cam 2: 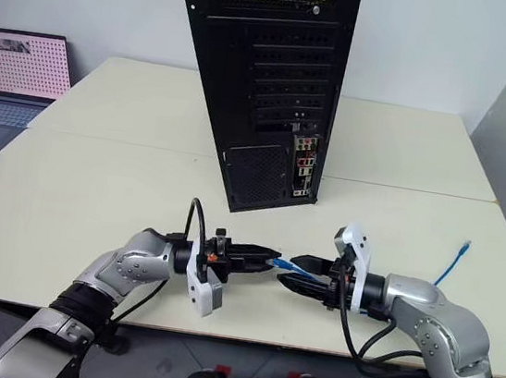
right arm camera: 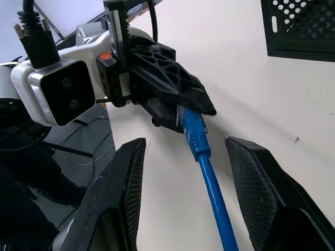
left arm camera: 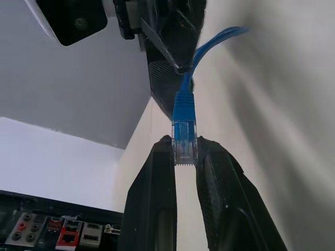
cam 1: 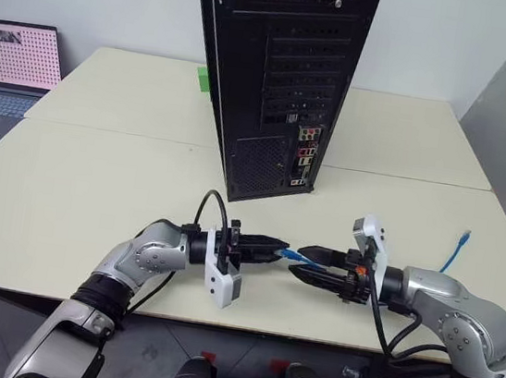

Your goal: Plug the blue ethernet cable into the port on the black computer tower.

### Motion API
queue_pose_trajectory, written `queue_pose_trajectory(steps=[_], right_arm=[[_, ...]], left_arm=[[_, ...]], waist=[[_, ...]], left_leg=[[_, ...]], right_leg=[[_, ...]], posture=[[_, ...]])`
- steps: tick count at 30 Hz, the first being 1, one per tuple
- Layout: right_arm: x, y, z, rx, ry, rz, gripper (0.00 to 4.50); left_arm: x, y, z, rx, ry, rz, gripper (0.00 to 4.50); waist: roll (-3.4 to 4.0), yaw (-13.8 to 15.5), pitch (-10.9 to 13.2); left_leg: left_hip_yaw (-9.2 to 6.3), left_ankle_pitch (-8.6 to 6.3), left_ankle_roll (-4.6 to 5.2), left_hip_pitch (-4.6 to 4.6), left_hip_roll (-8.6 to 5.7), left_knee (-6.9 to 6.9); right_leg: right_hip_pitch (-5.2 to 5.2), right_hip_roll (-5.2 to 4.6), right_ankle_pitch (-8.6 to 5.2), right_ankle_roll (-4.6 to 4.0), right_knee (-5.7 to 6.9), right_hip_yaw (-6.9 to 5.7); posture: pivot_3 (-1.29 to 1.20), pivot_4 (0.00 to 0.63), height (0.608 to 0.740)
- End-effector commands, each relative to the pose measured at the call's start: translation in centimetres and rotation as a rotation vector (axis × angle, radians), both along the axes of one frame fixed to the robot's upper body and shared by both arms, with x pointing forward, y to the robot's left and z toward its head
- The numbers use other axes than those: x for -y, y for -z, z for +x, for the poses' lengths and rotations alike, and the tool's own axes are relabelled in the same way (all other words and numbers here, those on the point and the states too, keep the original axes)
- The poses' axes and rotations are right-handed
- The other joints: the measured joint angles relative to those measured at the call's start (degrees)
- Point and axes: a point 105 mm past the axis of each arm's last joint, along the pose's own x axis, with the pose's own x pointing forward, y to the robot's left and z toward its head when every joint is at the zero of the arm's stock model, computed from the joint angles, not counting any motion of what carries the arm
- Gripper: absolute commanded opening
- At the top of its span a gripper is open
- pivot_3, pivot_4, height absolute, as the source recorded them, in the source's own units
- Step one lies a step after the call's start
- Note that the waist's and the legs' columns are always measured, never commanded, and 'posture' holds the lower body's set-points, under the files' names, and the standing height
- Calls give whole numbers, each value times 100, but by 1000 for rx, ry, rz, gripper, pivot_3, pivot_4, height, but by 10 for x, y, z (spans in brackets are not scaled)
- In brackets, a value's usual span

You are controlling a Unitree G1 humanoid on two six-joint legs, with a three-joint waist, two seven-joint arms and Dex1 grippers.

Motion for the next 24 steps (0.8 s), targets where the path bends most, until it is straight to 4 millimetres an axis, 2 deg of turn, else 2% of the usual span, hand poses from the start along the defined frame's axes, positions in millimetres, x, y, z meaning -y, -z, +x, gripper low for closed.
queue_pose_trajectory(steps=[1, 9, 11, 21, 23, 24], right_arm=[[-6, -10, 0, 15, -24, 38, 2181], [-7, -15, 5, 7, -15, 69, 340], [-7, -16, 6, 4, -17, 73, 1], [-8, -17, 5, -16, -27, 77, 0], [-7, -16, 6, -15, -27, 68, 0], [-6, -16, 6, -11, -26, 61, 0]], left_arm=[[0, -9, 2, 45, 1, -33, 274], [1, -8, 1, 52, 4, -30, 274], [1, -8, 0, 51, 7, -34, 274], [0, -2, -2, 10, -2, -38, 274], [-2, 2, -1, -25, -15, -32, 976], [-3, 3, 0, -53, -30, -34, 1064]], waist=[[0, -5, 0], [0, 3, 0], [0, 2, 0], [0, 1, 0], [0, 1, 0], [0, -1, 0]], left_leg=[[0, 0, 0, 0, 0, 0], [0, 0, 0, 0, 0, 0], [0, 0, 0, 0, 0, 0], [0, 0, 0, 0, 0, -1], [0, 0, 0, 0, 0, 0], [0, 0, 0, 0, 0, -1]], right_leg=[[0, 0, 0, 0, 0, 0], [0, 0, 0, 0, 0, -1], [0, 0, 0, 0, 0, -1], [0, 0, 0, 0, 0, -1], [0, 0, 0, 0, 1, -1], [0, 0, 0, 0, 1, -1]], posture=[[0, 150, 740], [0, 150, 740], [0, 150, 740], [0, 150, 740], [0, 150, 740], [0, 150, 740]])
